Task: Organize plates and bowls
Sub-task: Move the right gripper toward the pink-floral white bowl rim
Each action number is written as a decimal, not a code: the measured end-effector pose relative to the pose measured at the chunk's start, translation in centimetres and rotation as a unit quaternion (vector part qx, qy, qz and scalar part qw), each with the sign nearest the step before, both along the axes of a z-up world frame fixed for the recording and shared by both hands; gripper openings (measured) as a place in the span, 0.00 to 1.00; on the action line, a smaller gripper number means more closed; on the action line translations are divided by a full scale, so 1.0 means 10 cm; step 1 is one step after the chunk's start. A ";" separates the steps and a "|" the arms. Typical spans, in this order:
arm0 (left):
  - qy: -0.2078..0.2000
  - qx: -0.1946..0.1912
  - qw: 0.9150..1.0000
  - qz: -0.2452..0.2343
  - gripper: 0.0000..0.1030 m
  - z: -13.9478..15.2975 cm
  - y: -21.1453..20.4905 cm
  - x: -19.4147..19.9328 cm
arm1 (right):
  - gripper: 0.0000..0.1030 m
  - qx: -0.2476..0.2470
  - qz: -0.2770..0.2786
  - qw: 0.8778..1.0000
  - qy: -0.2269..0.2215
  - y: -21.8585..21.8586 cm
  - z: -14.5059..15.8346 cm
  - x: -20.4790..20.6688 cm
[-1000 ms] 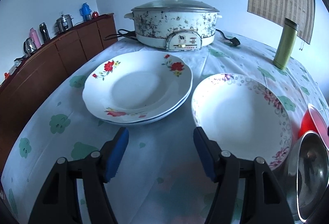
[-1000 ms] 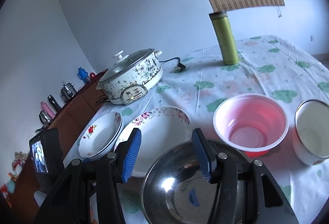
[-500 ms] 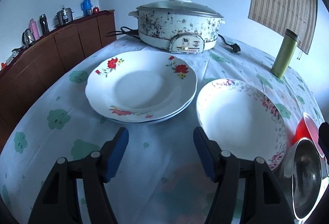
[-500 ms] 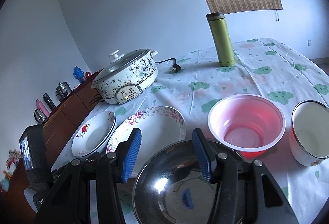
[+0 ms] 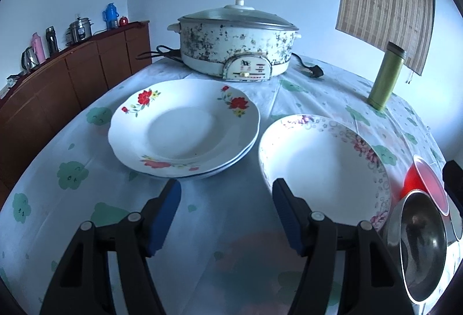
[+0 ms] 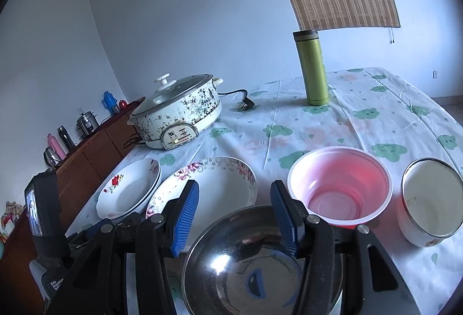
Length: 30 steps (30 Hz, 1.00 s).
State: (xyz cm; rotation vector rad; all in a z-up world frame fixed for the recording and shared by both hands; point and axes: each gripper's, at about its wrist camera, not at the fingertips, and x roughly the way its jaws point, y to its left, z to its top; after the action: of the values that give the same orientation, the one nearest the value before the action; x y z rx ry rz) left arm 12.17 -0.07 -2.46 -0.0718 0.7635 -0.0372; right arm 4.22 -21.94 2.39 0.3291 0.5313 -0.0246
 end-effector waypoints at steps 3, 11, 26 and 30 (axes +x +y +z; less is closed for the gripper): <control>0.000 -0.002 1.000 -0.002 0.64 -0.01 -0.01 -0.01 | 0.53 0.001 -0.008 1.000 -0.001 -0.04 0.01 -0.01; -0.006 -0.001 1.000 -0.005 0.63 -0.01 -0.04 -0.03 | 0.53 -0.029 -0.011 0.999 -0.018 0.00 0.08 -0.05; -0.007 -0.021 1.000 -0.001 0.64 0.07 -0.15 -0.02 | 0.53 -0.024 -0.017 0.999 -0.031 -0.04 0.06 -0.06; 0.001 -0.008 1.000 0.019 0.63 0.14 -0.26 0.04 | 0.53 -0.031 -0.017 0.999 -0.035 -0.02 0.06 -0.07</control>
State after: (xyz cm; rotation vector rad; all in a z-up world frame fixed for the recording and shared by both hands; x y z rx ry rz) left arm 12.56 -2.70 -1.06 -0.1007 0.7644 -0.0074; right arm 3.53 -22.16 3.04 0.2773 0.4553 -0.0628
